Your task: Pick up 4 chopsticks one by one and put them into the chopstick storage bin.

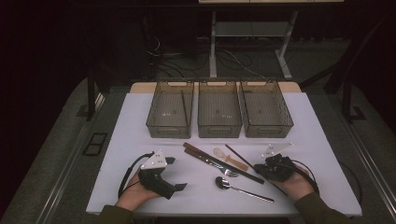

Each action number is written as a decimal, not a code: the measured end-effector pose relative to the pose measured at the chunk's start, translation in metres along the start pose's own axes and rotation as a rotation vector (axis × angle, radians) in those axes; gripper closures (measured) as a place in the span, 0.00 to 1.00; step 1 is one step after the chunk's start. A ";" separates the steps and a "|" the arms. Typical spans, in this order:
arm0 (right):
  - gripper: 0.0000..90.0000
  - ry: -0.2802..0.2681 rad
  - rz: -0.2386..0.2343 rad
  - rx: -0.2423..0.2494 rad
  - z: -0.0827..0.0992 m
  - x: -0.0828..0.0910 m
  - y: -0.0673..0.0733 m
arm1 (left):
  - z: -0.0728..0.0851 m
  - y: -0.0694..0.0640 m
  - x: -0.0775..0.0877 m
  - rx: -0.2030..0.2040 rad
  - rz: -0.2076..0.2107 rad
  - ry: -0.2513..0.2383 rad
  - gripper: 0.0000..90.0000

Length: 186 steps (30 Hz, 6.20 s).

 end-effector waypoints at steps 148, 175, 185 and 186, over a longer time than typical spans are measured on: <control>0.95 -0.387 -0.128 -0.095 -0.237 -0.029 -0.002 | -0.001 0.000 -0.001 0.013 0.012 -0.019 0.00; 0.95 -0.391 -0.076 -0.103 -0.316 -0.081 0.025 | -0.003 0.000 0.001 0.017 0.023 -0.041 0.00; 0.95 -0.374 -0.067 -0.112 -0.333 -0.107 0.034 | -0.004 0.000 0.001 0.012 0.027 -0.048 0.00; 0.95 -0.372 -0.067 -0.115 -0.333 -0.111 0.034 | -0.004 0.000 0.002 0.008 0.027 -0.044 0.00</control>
Point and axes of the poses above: each handheld gripper's, and its own axes: x roughly backward along the jaws, z roughly out of its underside, y roughly to its left, the point moved 5 cm from there along -x, roughly forward along the jaws, and after that the axes turned 5 degrees about z, right-handed, at the moved point
